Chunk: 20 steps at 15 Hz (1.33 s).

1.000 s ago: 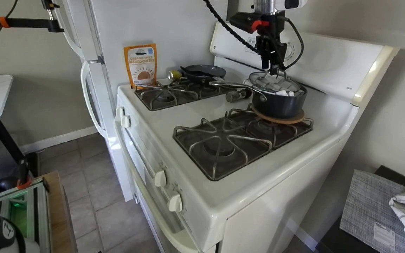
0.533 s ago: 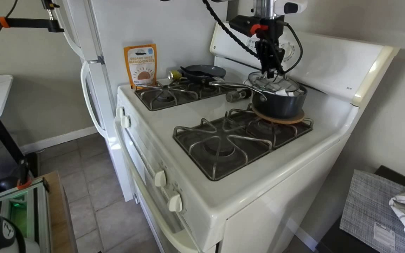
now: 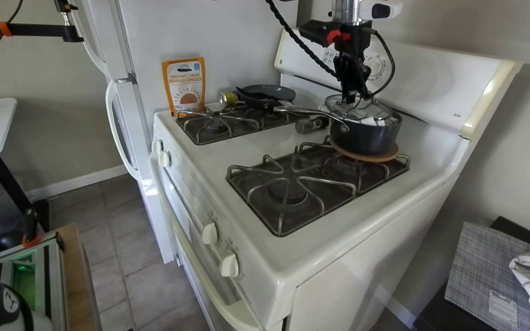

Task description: Take the lid off of the pot

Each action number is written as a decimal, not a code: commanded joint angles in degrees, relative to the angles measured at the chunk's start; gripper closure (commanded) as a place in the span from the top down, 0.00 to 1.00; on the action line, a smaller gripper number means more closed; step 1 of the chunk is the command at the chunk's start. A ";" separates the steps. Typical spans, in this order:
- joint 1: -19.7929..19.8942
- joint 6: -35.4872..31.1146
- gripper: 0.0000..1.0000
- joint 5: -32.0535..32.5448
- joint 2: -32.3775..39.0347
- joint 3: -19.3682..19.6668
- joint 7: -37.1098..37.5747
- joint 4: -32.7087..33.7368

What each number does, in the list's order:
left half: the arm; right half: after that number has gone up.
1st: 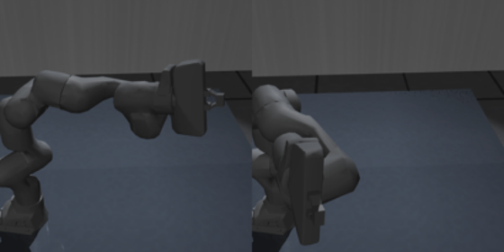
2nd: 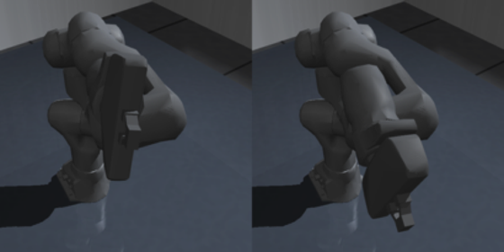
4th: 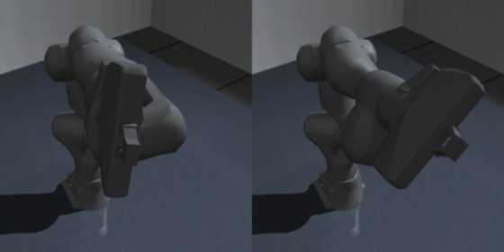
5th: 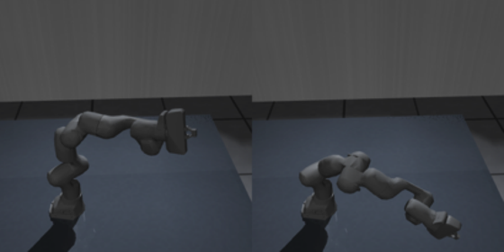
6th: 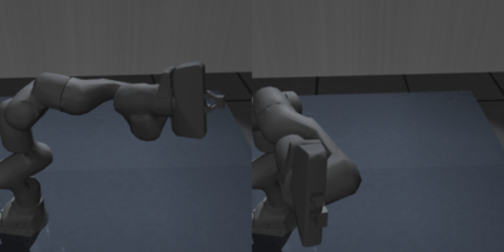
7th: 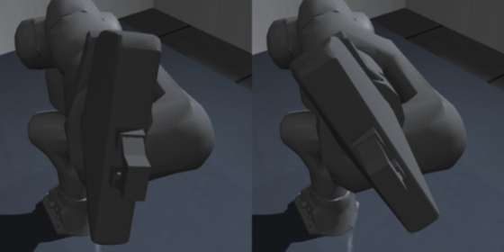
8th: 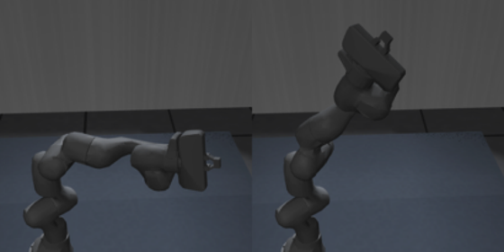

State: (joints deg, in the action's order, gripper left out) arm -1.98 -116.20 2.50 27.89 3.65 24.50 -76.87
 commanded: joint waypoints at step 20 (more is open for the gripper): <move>-6.24 10.79 0.04 2.14 1.17 -9.18 -26.70 10.36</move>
State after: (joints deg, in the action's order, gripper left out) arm -7.07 -109.36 5.19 26.30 -3.80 3.92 -72.08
